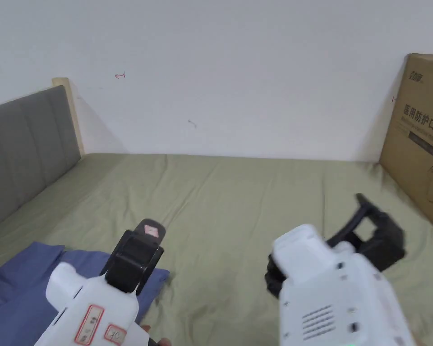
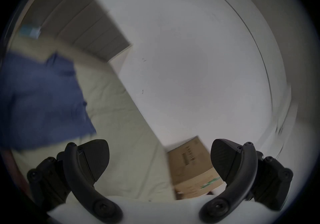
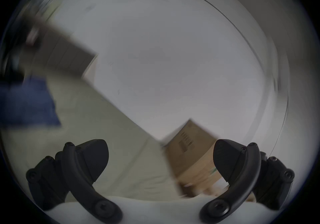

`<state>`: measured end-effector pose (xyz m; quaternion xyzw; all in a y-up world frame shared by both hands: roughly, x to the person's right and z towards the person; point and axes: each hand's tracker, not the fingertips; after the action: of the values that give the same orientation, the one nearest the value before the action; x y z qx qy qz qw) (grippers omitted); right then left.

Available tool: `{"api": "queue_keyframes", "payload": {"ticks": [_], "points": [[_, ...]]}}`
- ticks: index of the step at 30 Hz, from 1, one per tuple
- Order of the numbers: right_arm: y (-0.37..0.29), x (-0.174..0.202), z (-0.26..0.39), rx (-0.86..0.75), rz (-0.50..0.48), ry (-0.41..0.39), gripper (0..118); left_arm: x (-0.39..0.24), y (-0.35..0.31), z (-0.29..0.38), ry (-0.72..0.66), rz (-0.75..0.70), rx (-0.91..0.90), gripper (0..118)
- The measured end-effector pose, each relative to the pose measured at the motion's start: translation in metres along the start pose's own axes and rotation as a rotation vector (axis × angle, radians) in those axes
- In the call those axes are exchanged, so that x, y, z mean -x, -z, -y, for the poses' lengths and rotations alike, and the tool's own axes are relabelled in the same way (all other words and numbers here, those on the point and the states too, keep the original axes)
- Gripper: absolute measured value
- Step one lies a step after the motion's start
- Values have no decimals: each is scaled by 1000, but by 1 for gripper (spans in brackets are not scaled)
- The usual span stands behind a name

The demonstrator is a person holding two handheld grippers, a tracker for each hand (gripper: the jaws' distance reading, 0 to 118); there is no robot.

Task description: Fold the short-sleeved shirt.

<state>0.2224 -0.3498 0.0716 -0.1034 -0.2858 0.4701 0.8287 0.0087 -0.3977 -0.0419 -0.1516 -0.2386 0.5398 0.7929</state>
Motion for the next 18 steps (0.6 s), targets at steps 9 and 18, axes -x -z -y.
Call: {"api": "queue_keyframes", "payload": {"ticks": [9,18], "points": [[13,22,3,148,-292,213,118,7,13,-2,119,-156,45,117],[28,-45,87,351,-310,1319,117,-97,8,45,1248,-146,29,117]]}}
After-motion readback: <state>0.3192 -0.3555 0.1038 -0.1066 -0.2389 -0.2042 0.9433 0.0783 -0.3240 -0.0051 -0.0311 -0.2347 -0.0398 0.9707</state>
